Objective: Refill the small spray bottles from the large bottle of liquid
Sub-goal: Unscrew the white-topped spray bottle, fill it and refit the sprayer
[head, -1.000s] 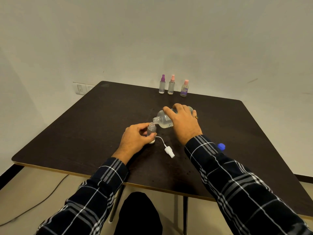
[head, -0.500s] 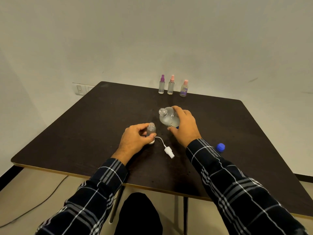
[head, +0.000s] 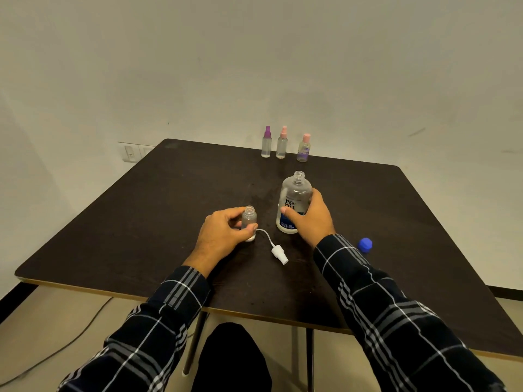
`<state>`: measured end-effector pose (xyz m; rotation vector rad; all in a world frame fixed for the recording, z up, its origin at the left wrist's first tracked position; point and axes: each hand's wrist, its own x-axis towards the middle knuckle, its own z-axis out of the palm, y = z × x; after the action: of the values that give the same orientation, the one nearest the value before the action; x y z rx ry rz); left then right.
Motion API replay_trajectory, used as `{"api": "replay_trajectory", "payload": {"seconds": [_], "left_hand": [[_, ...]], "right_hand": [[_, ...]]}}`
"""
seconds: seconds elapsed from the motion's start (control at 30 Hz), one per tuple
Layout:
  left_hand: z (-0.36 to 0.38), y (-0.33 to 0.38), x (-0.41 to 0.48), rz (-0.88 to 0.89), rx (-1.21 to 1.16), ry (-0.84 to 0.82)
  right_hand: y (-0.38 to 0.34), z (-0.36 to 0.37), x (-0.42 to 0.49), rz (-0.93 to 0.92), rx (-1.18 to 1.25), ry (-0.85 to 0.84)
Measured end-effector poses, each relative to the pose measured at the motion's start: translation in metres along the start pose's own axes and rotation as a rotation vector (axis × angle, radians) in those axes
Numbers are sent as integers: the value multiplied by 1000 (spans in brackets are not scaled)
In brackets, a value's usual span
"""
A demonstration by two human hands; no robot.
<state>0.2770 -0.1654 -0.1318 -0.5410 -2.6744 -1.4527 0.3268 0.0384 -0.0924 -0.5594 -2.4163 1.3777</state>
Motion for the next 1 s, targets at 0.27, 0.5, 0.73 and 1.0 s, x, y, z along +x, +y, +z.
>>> {"api": "replay_trajectory", "payload": {"seconds": [0.27, 0.5, 0.73, 1.0], "left_hand": [[1, -2, 1, -16, 1, -15], [1, -2, 0, -4, 6, 1], [1, -1, -1, -10, -3, -17], [2, -3, 1, -9, -6, -11]], "right_hand": [[-7, 1, -49, 124, -700, -225], [2, 19, -66, 36, -756, -227], [-3, 7, -68, -47, -578, 49], [6, 0, -67, -362, -349, 247]]}}
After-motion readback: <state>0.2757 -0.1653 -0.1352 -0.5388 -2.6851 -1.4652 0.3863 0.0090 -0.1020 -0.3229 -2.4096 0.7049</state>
